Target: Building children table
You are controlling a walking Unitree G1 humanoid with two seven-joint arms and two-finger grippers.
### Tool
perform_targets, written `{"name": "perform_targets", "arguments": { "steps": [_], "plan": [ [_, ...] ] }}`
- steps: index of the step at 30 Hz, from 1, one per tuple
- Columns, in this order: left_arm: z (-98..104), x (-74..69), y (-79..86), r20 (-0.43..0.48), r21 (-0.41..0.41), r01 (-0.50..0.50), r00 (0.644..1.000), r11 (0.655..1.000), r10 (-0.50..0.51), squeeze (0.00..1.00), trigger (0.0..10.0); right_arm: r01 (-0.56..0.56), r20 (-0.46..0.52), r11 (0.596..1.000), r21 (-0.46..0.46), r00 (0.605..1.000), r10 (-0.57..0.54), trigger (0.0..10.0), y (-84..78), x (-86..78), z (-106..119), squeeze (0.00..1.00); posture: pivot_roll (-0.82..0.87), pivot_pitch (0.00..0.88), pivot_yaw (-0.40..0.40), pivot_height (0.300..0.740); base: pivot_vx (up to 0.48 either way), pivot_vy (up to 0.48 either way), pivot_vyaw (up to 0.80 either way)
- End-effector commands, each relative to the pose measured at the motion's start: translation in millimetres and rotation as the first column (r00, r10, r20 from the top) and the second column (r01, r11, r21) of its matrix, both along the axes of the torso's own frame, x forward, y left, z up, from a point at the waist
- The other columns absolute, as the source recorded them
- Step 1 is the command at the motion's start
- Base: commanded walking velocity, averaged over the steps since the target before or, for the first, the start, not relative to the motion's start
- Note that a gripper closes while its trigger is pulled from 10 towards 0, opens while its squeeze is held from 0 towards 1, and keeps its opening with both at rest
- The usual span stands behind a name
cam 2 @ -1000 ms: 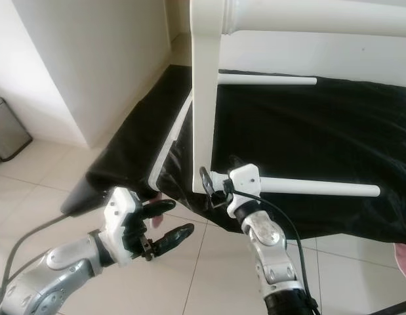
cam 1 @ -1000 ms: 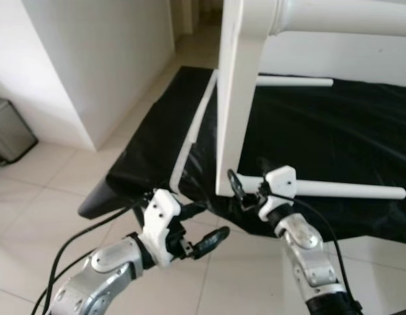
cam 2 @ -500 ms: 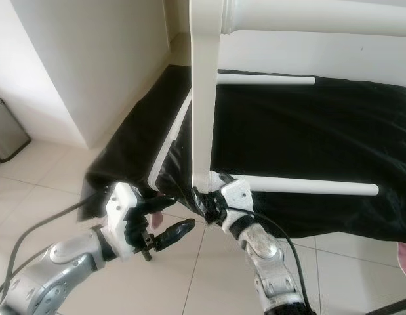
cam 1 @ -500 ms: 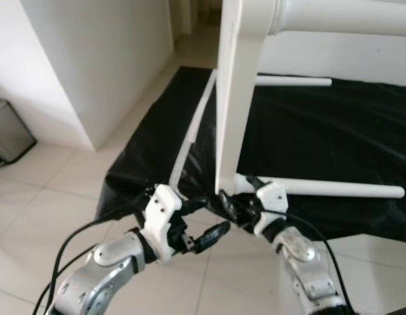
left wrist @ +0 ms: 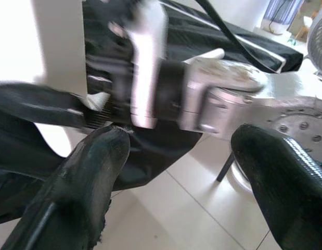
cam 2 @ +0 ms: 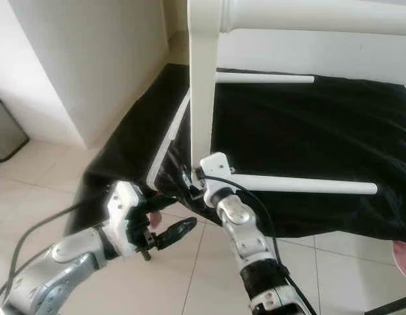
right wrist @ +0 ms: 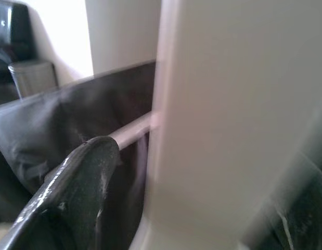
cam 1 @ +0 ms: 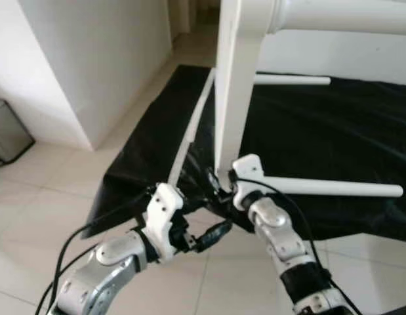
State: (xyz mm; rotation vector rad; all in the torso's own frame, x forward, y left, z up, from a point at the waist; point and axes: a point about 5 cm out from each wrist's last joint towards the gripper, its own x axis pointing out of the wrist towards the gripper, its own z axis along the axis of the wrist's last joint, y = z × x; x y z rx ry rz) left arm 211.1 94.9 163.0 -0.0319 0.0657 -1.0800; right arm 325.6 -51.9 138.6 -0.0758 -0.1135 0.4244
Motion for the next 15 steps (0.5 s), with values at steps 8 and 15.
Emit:
{"name": "perform_targets", "arguments": {
  "steps": [8,15],
  "plan": [
    [0,-3.7,-4.5,0.000,-0.013,0.020,1.000,1.000,-0.020,0.00,10.0,-0.025,-0.013,0.999,0.044,1.000,0.025,10.0,43.1,26.2,26,0.00,0.15,0.000,-0.022,0.740,0.000,0.000,0.00],
    [0,-2.9,-6.8,0.001,-0.018,0.022,1.000,1.000,-0.022,0.00,10.0,-0.029,-0.006,0.999,0.046,1.000,0.029,10.0,62.4,41.8,47,0.00,0.16,0.000,-0.027,0.740,0.000,0.000,0.00]
  ]
}}
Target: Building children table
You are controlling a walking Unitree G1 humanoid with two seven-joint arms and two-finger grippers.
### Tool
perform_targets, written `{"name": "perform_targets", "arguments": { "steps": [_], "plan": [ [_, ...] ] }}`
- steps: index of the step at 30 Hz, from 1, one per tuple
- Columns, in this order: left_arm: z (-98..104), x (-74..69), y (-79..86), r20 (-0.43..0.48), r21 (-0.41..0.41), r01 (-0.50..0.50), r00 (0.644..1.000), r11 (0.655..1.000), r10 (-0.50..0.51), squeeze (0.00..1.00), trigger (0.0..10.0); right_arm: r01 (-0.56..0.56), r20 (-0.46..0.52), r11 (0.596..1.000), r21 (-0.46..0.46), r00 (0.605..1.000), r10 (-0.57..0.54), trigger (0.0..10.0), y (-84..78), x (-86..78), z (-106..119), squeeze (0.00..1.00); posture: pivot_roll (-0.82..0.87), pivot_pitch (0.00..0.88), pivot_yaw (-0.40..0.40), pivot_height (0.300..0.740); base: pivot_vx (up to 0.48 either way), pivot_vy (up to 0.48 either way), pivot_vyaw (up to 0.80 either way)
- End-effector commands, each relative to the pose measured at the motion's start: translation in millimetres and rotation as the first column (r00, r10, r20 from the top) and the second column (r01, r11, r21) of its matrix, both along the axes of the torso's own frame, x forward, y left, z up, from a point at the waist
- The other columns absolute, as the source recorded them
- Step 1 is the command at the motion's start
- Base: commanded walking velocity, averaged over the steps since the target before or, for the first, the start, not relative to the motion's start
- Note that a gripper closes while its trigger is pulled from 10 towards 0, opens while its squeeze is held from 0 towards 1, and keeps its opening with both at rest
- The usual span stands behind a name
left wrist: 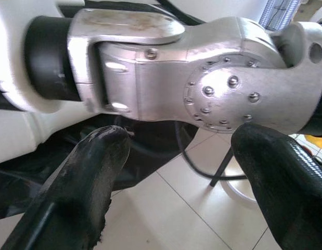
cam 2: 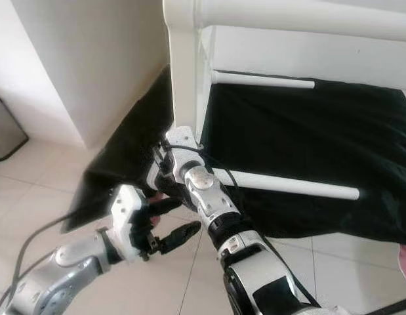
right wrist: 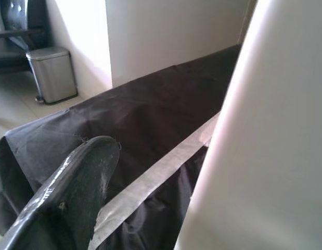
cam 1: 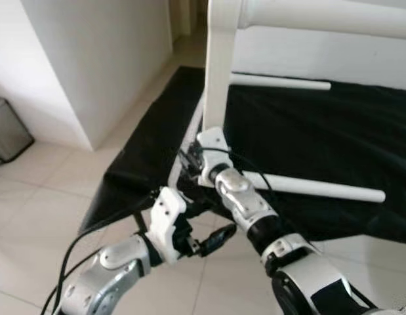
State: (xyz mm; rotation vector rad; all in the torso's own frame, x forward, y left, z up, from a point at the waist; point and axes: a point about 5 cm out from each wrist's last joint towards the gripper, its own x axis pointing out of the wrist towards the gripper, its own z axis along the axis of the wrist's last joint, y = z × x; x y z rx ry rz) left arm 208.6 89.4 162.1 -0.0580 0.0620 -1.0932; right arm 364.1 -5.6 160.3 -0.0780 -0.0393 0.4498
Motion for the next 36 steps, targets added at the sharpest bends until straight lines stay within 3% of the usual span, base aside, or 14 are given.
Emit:
{"name": "perform_targets", "arguments": {
  "steps": [1,6,14,18,26,29,32,36],
  "plan": [
    [1,-0.4,-1.3,0.011,0.005,0.010,1.000,1.000,-0.010,0.00,10.0,-0.007,0.065,0.998,0.065,0.998,0.003,10.0,16.1,3.3,25,0.00,0.16,0.000,-0.027,0.740,0.000,0.000,0.00],
    [1,-1.1,-2.3,0.011,0.004,0.006,1.000,1.000,-0.006,0.00,10.0,-0.008,0.077,0.998,0.064,0.997,0.003,10.0,24.2,5.5,32,0.00,0.17,0.000,-0.037,0.740,0.000,0.000,0.00],
    [1,-5.9,-1.5,0.002,-0.007,-0.023,1.000,1.000,0.023,0.00,10.0,-0.054,0.116,0.990,0.131,0.993,0.039,10.0,13.8,-5.4,12,0.00,0.17,0.000,-0.044,0.740,0.000,0.000,0.00],
    [-1,-6.6,-2.3,-0.006,-0.012,-0.021,1.000,1.000,0.021,0.00,10.0,-0.038,0.175,0.981,0.190,0.985,0.005,10.0,-14.0,-14.5,2,0.00,0.16,0.002,-0.037,0.740,0.000,0.000,0.00],
    [-3,-1.2,0.2,0.002,0.009,-0.028,1.000,1.000,0.028,0.00,10.0,-0.044,0.219,0.976,0.212,0.976,-0.004,10.0,-44.4,-25.6,-3,0.00,0.13,0.005,-0.023,0.740,0.000,0.000,0.00],
    [-2,8.2,3.0,0.020,0.014,-0.061,0.998,0.998,0.061,0.00,10.0,-0.029,0.253,0.984,0.177,0.967,-0.017,10.0,-63.2,-31.1,-3,0.00,0.12,0.001,-0.018,0.740,0.000,0.000,0.00],
    [-2,11.0,3.6,0.024,0.021,-0.072,0.997,0.997,0.072,0.00,10.0,-0.016,0.253,0.984,0.176,0.967,-0.030,10.0,-68.3,-32.2,-3,0.00,0.11,0.000,-0.017,0.740,0.000,0.000,0.00],
    [-6,25.8,4.9,0.053,0.063,-0.171,0.984,0.983,0.168,0.00,10.0,0.067,0.262,0.984,0.163,0.959,-0.109,10.0,-87.3,-37.0,-5,0.00,0.11,0.000,-0.018,0.740,0.000,0.000,0.00]
  ]
}}
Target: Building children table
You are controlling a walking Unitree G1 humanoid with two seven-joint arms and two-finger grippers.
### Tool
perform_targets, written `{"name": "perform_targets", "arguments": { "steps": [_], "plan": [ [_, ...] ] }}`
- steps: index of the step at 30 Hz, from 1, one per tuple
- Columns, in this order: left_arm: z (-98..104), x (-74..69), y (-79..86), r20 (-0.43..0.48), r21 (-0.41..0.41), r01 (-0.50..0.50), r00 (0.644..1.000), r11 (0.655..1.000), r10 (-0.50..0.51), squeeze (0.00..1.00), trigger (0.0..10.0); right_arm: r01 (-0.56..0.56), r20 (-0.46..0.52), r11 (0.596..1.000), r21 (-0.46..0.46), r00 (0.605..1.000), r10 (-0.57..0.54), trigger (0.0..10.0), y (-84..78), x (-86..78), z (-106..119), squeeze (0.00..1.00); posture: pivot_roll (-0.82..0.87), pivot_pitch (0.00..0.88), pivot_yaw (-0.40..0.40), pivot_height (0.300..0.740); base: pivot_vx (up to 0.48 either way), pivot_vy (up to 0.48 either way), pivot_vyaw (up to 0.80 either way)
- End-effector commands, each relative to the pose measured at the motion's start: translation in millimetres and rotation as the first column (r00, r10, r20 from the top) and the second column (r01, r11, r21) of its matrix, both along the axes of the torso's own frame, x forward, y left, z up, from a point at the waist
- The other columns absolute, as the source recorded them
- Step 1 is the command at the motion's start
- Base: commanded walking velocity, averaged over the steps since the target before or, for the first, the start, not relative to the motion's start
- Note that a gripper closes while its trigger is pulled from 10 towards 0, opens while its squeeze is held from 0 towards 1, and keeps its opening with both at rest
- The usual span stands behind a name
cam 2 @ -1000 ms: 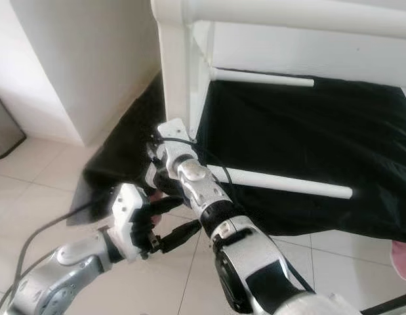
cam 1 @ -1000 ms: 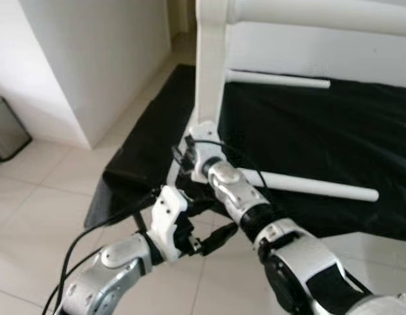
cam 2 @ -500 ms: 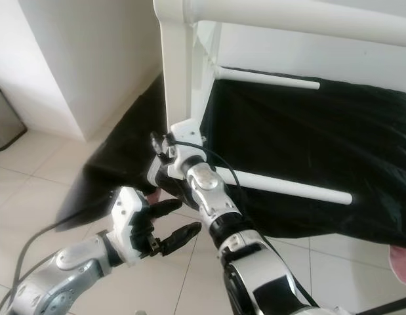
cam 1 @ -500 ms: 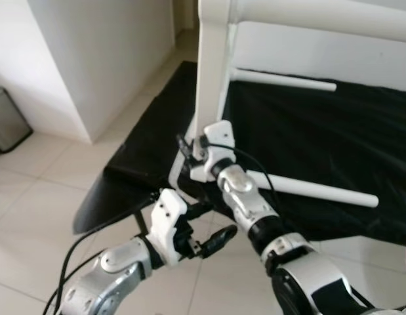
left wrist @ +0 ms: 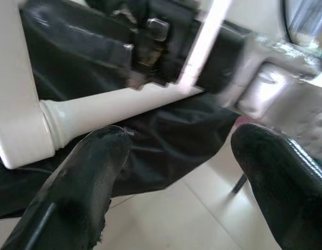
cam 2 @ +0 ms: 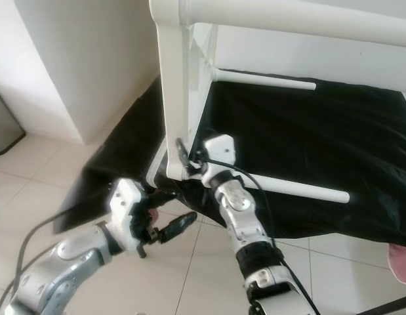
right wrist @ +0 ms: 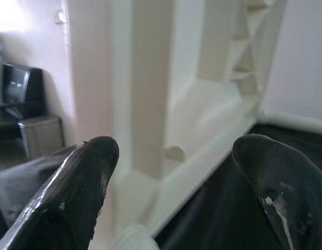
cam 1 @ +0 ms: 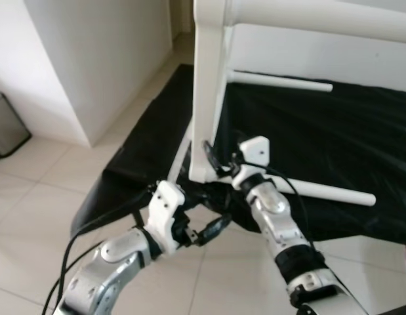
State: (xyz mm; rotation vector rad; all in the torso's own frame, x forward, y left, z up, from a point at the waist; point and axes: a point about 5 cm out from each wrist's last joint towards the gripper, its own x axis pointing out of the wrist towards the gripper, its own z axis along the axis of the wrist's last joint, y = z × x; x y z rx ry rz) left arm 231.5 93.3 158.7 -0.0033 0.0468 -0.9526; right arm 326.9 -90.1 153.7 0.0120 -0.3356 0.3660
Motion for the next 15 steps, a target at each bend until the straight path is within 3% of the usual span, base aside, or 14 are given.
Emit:
{"name": "perform_targets", "arguments": {
  "steps": [1,3,8,10,15],
  "plan": [
    [-4,9.7,0.3,0.026,0.040,-0.071,0.997,0.997,0.070,0.00,10.0,0.105,-0.005,0.994,-0.010,0.994,-0.105,10.0,-10.9,1.2,-1,0.00,0.10,0.000,-0.017,0.740,0.000,0.000,0.00],
    [-4,9.7,0.3,0.026,0.040,-0.071,0.997,0.997,0.070,0.00,10.0,0.105,-0.005,0.994,-0.010,0.994,-0.105,10.0,-10.9,1.2,-1,0.00,0.10,0.000,-0.017,0.740,0.000,0.000,0.00],
    [-5,22.3,-3.3,0.065,0.056,-0.130,0.990,0.990,0.127,0.00,10.0,0.236,-0.044,0.971,-0.037,0.970,-0.238,10.0,-20.5,1.0,-6,0.00,0.09,0.000,-0.009,0.740,0.000,0.000,0.00],
    [-12,31.7,-1.4,0.034,0.056,-0.204,0.979,0.977,0.203,0.00,10.0,0.321,-0.092,0.941,-0.110,0.939,-0.331,10.0,-29.1,-0.4,-14,0.00,0.06,0.000,0.006,0.740,0.000,0.000,0.00],
    [-20,36.0,0.7,0.013,0.060,-0.250,0.968,0.966,0.250,0.00,10.0,0.364,-0.103,0.920,-0.144,0.919,-0.380,10.0,-38.1,-3.9,-18,0.00,0.05,0.000,0.013,0.740,0.000,0.000,0.00]
  ]
}}
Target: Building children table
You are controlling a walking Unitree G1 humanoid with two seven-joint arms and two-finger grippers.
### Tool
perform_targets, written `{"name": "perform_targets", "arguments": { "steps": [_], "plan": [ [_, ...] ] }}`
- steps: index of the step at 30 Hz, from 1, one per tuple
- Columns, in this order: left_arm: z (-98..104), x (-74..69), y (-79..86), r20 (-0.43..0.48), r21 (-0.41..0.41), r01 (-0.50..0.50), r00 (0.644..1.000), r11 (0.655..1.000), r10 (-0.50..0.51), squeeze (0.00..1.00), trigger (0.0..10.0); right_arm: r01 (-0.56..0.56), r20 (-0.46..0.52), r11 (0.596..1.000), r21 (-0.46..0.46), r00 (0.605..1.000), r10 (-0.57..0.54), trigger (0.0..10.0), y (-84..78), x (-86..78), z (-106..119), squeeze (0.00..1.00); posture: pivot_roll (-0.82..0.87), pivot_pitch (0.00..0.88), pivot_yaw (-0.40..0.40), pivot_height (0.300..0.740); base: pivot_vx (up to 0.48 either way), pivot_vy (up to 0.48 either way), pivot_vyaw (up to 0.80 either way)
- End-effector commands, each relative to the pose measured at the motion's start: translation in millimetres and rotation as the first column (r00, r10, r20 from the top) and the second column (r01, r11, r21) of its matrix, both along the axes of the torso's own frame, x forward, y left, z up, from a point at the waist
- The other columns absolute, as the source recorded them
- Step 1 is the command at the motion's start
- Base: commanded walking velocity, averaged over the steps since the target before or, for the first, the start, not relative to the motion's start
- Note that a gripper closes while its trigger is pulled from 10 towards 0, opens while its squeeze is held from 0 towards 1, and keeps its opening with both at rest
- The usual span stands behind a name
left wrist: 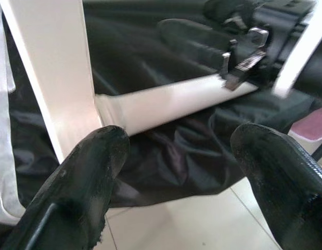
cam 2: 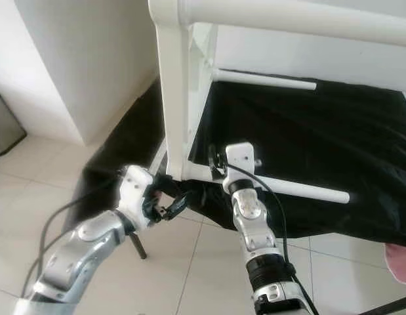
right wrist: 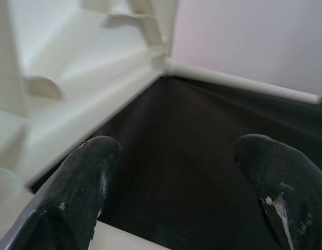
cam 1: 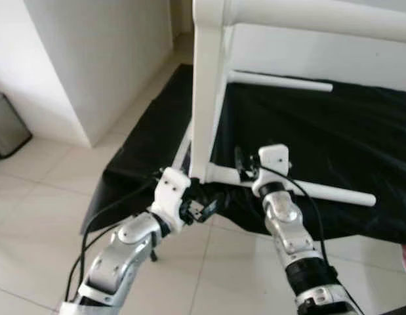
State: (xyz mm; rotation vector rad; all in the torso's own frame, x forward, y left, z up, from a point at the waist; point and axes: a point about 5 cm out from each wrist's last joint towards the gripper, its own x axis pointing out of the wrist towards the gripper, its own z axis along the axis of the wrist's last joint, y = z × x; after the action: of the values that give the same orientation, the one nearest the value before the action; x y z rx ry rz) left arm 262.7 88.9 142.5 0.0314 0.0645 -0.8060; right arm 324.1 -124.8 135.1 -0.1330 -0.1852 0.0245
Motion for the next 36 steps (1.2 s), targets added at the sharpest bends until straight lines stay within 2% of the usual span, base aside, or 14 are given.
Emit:
{"name": "perform_targets", "arguments": {
  "steps": [1,2,7,8,9,11,15,18,24,25,27,29,36],
  "plan": [
    [-7,4.0,4.6,0.005,0.010,-0.117,0.993,0.993,0.117,0.00,10.0,0.039,-0.002,0.999,-0.016,0.999,-0.039,10.0,-8.5,-3.9,-1,0.00,0.04,0.000,0.021,0.740,0.000,0.000,0.00],
    [-10,0.8,0.5,0.004,-0.026,-0.130,0.991,0.991,0.130,0.00,10.0,0.074,-0.029,0.997,-0.021,0.997,-0.074,10.0,-17.6,-8.9,-7,0.00,0.03,0.000,0.033,0.740,0.000,0.000,0.00],
    [-12,-2.6,-5.1,-0.011,-0.065,-0.124,0.992,0.990,0.123,0.00,10.0,0.099,-0.068,0.995,0.003,0.993,-0.099,10.0,-22.1,-12.7,-14,0.00,0.01,0.000,0.054,0.740,0.000,0.000,0.00],
    [-14,-4.6,-7.3,-0.042,-0.088,-0.110,0.993,0.990,0.107,0.00,10.0,0.107,-0.072,0.994,0.016,0.992,-0.106,10.0,-22.1,-15.0,-15,0.00,-0.01,0.000,0.071,0.740,0.000,0.000,0.00],
    [-15,-5.6,-8.9,-0.061,-0.105,-0.102,0.994,0.989,0.096,0.00,10.0,0.116,-0.073,0.993,0.021,0.991,-0.114,10.0,-21.7,-16.7,-16,0.00,-0.01,0.000,0.071,0.740,0.000,0.000,0.00],
    [-25,-2.4,-8.3,-0.113,-0.086,-0.118,0.988,0.989,0.108,0.00,10.0,0.093,-0.061,0.995,0.044,0.994,-0.090,10.0,-13.2,-23.0,-16,0.00,-0.04,0.000,0.097,0.740,0.000,0.000,0.00],
    [-29,1.5,-6.8,-0.137,-0.085,-0.150,0.981,0.985,0.138,0.00,10.0,0.080,-0.055,0.996,0.037,0.995,-0.078,10.0,-7.0,-27.9,-16,0.00,-0.06,0.000,0.120,0.740,0.000,0.000,0.00],
    [-27,5.7,-8.6,-0.159,-0.139,-0.154,0.978,0.978,0.132,0.00,10.0,0.088,-0.053,0.996,0.030,0.995,-0.087,10.0,-3.3,-33.2,-18,0.00,-0.09,0.000,0.161,0.740,0.000,0.000,0.00],
    [-25,12.0,-12.8,-0.127,-0.120,-0.128,0.985,0.984,0.113,0.00,10.0,0.121,-0.051,0.992,0.040,0.992,-0.119,10.0,-6.4,-36.3,-17,0.00,-0.12,0.000,0.195,0.740,0.000,0.000,0.00],
    [-24,12.3,-14.4,-0.116,-0.121,-0.098,0.990,0.988,0.084,0.00,10.0,0.138,-0.043,0.990,0.036,0.990,-0.136,10.0,-9.6,-36.9,-16,0.00,-0.14,0.000,0.224,0.740,0.000,0.000,0.00],
    [-24,12.0,-14.8,-0.111,-0.125,-0.077,0.992,0.989,0.063,0.00,10.0,0.148,-0.037,0.988,0.032,0.988,-0.147,10.0,-11.2,-37.4,-16,0.00,-0.15,0.000,0.235,0.740,0.000,0.000,0.00],
    [-22,9.1,-16.6,-0.064,-0.110,-0.017,0.998,0.994,0.010,0.00,10.0,0.162,-0.031,0.986,0.027,0.986,-0.161,10.0,-14.4,-39.4,-16,0.00,-0.17,0.000,0.271,0.740,0.000,0.000,0.00],
    [-24,5.5,-19.6,-0.061,-0.098,0.050,0.997,0.994,-0.057,0.00,10.0,0.152,-0.022,0.988,0.006,0.988,-0.152,10.0,-14.0,-46.1,-17,0.00,-0.19,0.000,0.293,0.740,0.000,0.000,0.00]
  ]
}}
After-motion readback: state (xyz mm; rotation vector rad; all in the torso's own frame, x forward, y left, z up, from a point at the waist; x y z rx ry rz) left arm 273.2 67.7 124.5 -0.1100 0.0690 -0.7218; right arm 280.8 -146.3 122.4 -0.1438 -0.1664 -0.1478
